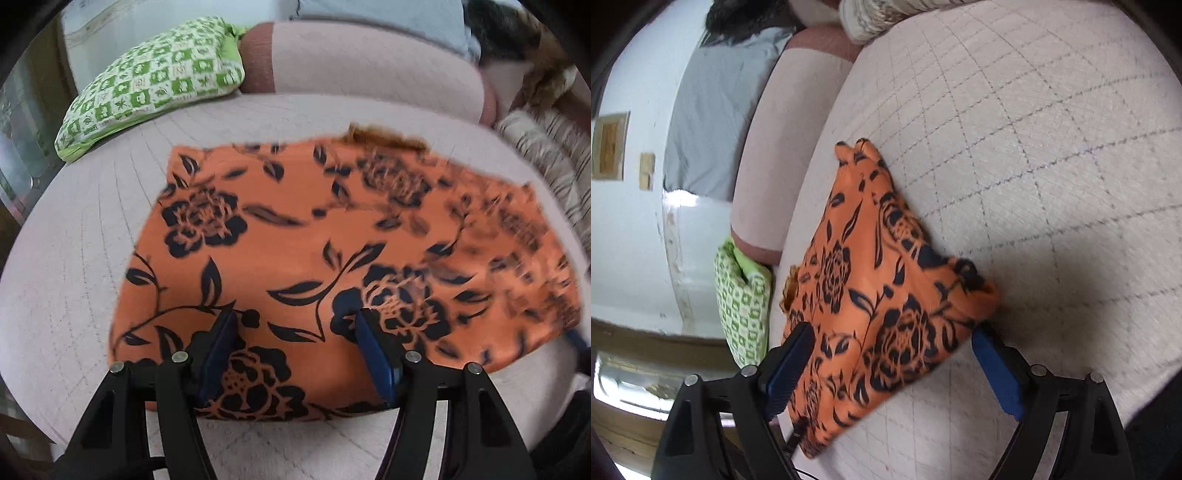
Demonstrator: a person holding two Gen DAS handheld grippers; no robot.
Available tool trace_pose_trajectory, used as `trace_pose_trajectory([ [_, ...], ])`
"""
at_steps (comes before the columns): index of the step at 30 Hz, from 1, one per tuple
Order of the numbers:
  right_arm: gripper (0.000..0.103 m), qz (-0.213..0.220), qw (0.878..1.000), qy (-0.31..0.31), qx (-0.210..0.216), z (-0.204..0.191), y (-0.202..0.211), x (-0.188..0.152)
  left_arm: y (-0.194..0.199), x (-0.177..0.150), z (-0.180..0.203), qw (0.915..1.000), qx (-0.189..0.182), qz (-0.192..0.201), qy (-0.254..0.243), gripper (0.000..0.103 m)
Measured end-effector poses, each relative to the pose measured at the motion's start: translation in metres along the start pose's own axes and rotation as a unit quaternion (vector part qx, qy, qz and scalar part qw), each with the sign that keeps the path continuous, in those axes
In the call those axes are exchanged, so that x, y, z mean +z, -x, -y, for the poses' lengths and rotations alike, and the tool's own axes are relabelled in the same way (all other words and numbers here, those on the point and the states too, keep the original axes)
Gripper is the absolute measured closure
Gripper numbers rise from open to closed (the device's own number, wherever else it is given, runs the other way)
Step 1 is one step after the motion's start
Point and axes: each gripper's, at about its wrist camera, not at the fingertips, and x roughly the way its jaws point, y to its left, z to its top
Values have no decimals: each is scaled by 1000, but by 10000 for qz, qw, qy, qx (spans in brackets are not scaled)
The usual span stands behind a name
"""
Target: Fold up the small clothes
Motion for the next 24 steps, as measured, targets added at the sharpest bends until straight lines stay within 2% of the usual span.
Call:
trace_pose_trajectory([
  [3, 15, 128, 9999, -71, 35, -3, 2, 1, 9, 2, 1, 9998, -66, 205, 25, 36],
  [7, 20, 410, 9989, 238, -43, -12, 5, 0, 25, 11, 9, 9981, -178, 586, -19, 36],
  [8, 20, 365, 9990, 214, -150, -10, 1, 0, 21, 12, 13, 9984, -157, 533, -91, 36],
  [11, 20, 342, 9991, 222, -125, -9, -1, 1, 5, 12, 27, 9993, -106, 170, -331, 36],
  [14, 20, 307, 9988, 390, -52, -9, 0, 3, 14, 22, 45, 9970, -375, 404, -547, 36],
  [16, 25, 292, 9986, 450, -23, -6, -1, 3, 17, 36, 66, 9937, -669, 485, -762, 36],
  [17, 31, 279, 9985, 466, -10, -5, -1, 3, 17, 42, 76, 9927, -732, 504, -817, 36],
  [20, 40, 312, 9976, 622, 55, -8, 2, 7, 8, 59, 95, 9909, -943, 513, -815, 36],
  [22, 46, 289, 9969, 724, -55, -8, 0, 9, -13, 59, 107, 9933, -783, 255, -811, 36],
  [23, 66, 140, 9966, 774, -227, -4, -7, 9, -32, 54, 113, 9942, -534, -68, -930, 36],
  [24, 92, 26, 9965, 777, -300, -1, -12, 8, -39, 50, 116, 9943, -456, -67, -966, 34],
])
